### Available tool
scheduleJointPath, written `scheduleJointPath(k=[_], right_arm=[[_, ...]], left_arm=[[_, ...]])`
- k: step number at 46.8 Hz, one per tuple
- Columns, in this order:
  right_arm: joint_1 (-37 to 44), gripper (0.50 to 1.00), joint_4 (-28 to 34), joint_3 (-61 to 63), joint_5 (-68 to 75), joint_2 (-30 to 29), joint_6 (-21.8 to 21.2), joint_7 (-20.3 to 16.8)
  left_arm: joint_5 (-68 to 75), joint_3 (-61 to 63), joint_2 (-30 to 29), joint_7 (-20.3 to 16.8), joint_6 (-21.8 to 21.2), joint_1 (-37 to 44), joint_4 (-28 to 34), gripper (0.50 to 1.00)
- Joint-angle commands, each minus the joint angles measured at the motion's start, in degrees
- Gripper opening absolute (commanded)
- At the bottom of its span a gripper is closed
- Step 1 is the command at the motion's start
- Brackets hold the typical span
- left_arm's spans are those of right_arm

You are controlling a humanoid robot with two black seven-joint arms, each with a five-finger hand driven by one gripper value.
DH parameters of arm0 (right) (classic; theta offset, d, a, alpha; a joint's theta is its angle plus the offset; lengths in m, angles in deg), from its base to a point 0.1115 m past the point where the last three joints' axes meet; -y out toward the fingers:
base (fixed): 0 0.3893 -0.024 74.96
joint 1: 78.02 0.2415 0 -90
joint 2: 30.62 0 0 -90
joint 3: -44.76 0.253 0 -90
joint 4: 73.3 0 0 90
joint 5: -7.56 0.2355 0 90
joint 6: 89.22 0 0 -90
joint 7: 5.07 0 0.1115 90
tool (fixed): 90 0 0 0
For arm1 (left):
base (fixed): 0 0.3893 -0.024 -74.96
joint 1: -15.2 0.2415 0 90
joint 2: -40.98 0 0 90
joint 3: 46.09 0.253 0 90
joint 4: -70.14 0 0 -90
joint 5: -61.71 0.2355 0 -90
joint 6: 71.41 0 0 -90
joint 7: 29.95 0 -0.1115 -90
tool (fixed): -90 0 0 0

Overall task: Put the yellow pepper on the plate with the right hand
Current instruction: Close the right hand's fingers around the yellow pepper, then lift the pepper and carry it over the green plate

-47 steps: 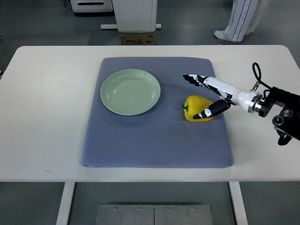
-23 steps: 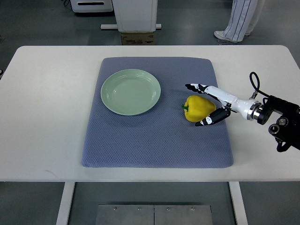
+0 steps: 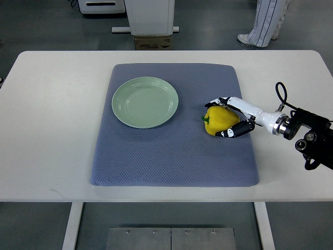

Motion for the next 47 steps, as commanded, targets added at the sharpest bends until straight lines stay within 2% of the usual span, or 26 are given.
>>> scheduleJointPath(k=[1,6,15,27,47], right_arm=[[0.0,0.663,-0.5,0.0,0.0,-0.2,0.0,0.0],[0.0,0.500,-1.1,0.0,0.0,-0.5,0.0,-0.3],[1.1,0.500,-1.3,0.8,0.7,-0.7,0.2,-1.3],[6.8,0.500,-1.2,1.2,3.4,-1.4,0.2,-4.0],[13.8,0.500,-2.5,0.7,3.7,-11.4,0.3,-10.0]], left_arm=[[0.0,0.0,0.0,0.0,0.0,0.0,0.0,1.000],[0.0,0.0,0.0,0.0,0.0,0.0,0.1,1.000],[0.0,0.0,0.0,0.0,0.0,0.0,0.0,1.000],[0.0,0.0,0.0,0.0,0.0,0.0,0.0,1.000],[0.0,0.0,0.0,0.0,0.0,0.0,0.0,1.000]])
